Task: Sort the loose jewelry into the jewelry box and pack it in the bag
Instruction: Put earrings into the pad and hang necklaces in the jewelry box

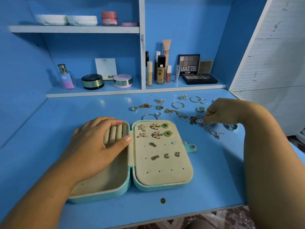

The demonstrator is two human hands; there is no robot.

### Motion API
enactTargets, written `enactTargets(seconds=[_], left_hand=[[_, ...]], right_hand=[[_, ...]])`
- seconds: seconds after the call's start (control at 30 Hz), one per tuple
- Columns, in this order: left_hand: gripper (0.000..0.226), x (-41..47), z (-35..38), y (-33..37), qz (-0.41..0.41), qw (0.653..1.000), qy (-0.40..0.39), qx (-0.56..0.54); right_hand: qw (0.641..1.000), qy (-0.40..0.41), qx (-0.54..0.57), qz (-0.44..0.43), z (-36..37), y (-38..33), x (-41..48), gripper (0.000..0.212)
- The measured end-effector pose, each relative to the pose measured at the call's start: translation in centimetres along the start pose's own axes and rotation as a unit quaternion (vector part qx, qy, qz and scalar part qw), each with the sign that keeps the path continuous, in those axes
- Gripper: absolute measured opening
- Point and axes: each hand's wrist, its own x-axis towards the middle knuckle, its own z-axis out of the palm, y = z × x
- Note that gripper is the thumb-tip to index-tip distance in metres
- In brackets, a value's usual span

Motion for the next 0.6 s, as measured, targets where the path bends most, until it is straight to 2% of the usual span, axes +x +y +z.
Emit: enactTargets(seconds=[0.17,0.23,0.4,0.6], left_hand=[[0.072,0.0,0.0,-0.1,0.002,1.000,-0.001,0.001],[0.072,0.0,0.0,-0.1,0.002,1.000,-0.001,0.000],[0.071,0.0,0.1,-0.2,0.005,1.000,0.001,-0.001],[0.070,0.0,0.1,-0.1,-0.001,1.000,0.004,0.002]], right_hand=[[0.986,0.095,0.137,-0.027,-0.2,0.4,0.5,0.020],[0.978,0.100,0.182,-0.037,-0.2,0.3,0.7,0.017],[0.981,0.086,0.167,-0.038,0.1,0.5,1.2,0.015],[0.966,0.103,0.230,-0.055,0.2,-0.1,1.2,0.016]])
